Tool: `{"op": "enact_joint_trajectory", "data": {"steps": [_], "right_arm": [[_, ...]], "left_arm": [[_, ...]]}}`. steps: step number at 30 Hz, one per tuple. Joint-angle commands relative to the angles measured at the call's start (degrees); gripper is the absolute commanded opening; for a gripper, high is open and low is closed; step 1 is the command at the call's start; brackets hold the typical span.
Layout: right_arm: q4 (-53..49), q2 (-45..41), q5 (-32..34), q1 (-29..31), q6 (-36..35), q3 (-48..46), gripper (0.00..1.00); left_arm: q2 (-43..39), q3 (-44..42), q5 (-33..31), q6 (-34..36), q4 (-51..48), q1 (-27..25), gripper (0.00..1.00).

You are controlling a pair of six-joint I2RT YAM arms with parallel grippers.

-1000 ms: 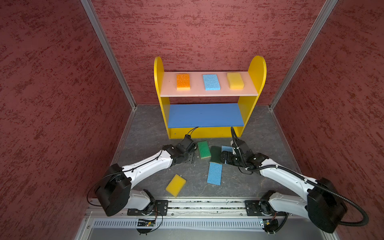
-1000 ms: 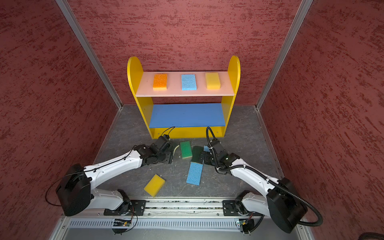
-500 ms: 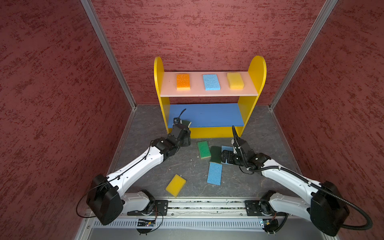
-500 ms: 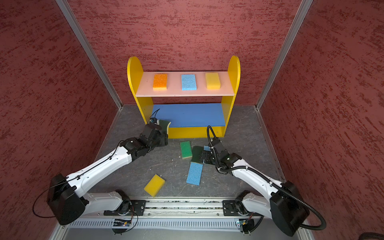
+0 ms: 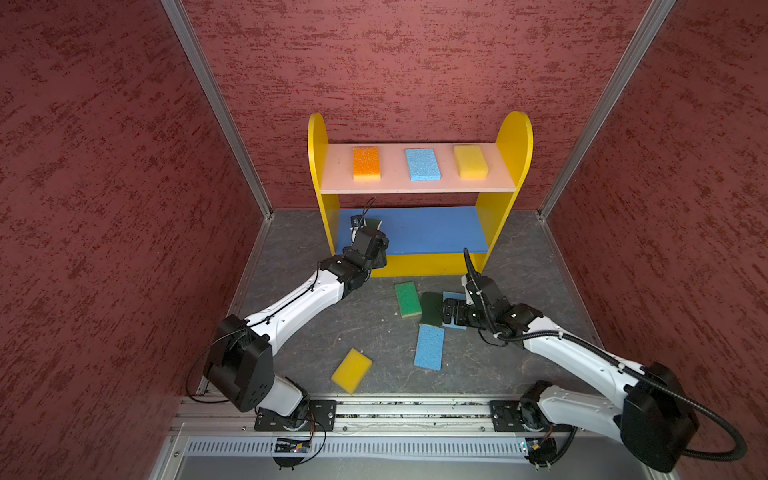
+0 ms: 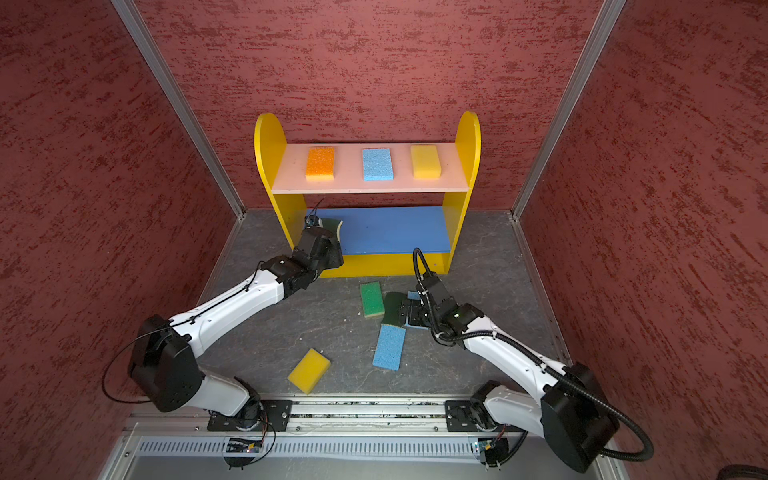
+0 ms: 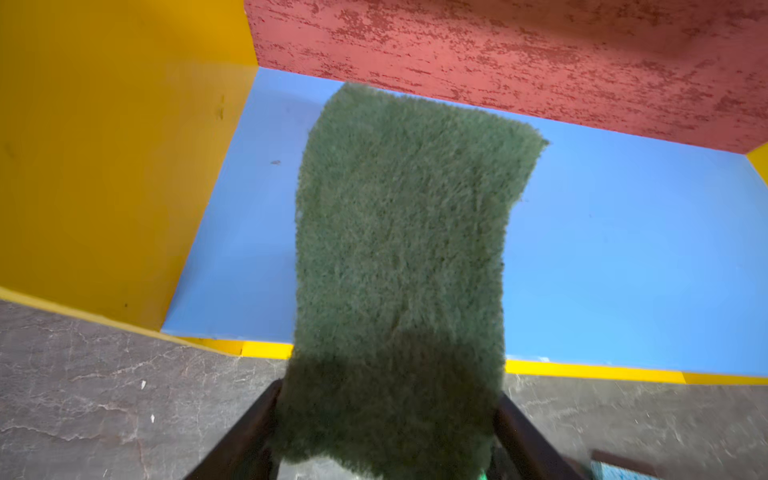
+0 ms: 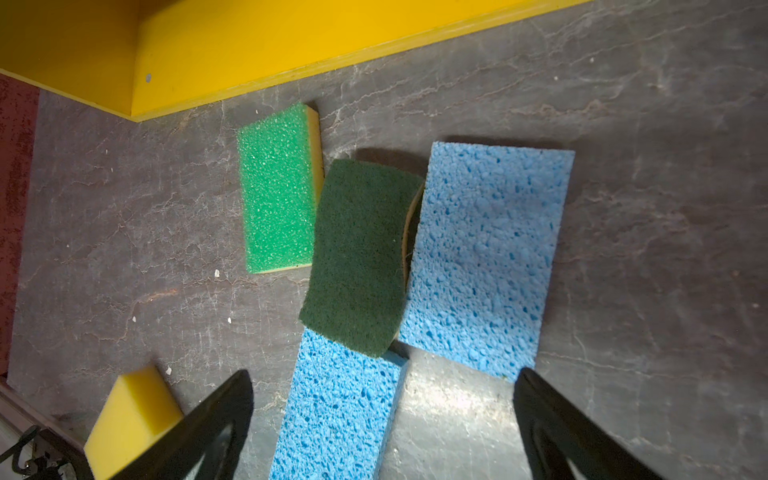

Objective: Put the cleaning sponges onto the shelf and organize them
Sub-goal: 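Carry the green scouring sponge with the left gripper onto the blue shelf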

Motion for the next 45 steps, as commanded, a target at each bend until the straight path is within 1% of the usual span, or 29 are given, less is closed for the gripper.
{"op": "enact_joint_trajectory", "data": {"steps": [1,9,17,25,32,45], "right_arm": [[-0.5,0.5,0.5,-0.3,-1.1,1.8,0.99],[-0.4,2.8,-0.4,-0.4,-1.5,2.9,0.99],[-0.8,5.0,-0.7,-0.5,-1.7,4.4,0.99],[-0.7,6.5,-1.2,-0.6,-1.5,5.1,0.99],[-0.5,7.0,-1.5,-0.6,-1.5,5.2,0.99],[-0.4,6.3,-1.4,-0.7,-1.5,4.3,0.99]], "left_arm": [[2.3,2.2,-1.9,0.8,3.6,1.1,0.71],[6.6,3.6,-2.5,1.8,6.3,2.6,0.71],[9.3,4.5,-2.5,2.4,7.9,4.2,0.71],[11.9,5.8,-0.9,3.0,8.3,5.2,0.72],[13.2,6.7,-0.9,1.9,7.7,5.7,0.74],[12.7,6.5,2.2,0.5,7.8,5.6,0.74]]}}
